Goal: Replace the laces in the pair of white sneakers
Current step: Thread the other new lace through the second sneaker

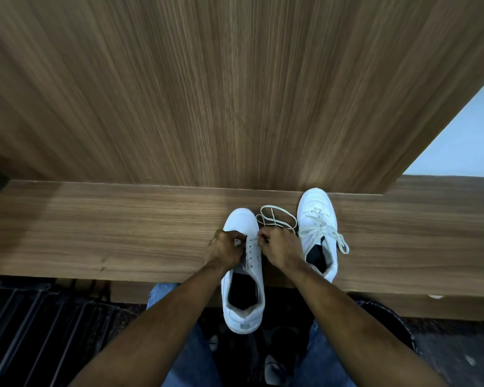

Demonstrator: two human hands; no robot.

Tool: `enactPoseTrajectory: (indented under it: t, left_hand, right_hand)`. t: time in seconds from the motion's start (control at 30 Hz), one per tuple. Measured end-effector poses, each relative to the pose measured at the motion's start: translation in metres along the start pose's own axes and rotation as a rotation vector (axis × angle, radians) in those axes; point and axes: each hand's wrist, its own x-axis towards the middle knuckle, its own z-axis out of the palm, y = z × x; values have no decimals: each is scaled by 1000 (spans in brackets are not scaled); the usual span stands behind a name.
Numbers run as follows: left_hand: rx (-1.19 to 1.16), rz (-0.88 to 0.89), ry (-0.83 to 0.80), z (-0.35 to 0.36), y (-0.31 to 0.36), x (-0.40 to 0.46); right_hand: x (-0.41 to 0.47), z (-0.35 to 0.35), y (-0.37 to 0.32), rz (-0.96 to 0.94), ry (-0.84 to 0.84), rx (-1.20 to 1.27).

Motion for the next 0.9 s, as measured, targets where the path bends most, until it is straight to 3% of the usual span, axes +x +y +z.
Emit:
enactPoseTrajectory:
  t: [0.17,0.47,0.6,0.7,0.9]
  left_hand:
    - [100,2,12,-2,7,-2]
    - [372,79,23,-2,18,1]
    - [419,154,-2,-3,17,2]
    - [304,156,-50,-10,9,3]
    - [-267,51,-79,-20,-12,5]
  right_hand:
    - [2,4,-4,-35,-29,-6]
    - [3,17,1,94,-56,288]
    - [3,16,2,93,-72,271]
    - [4,15,0,5,-54,288]
    - [10,17,-13,-106,-78,217]
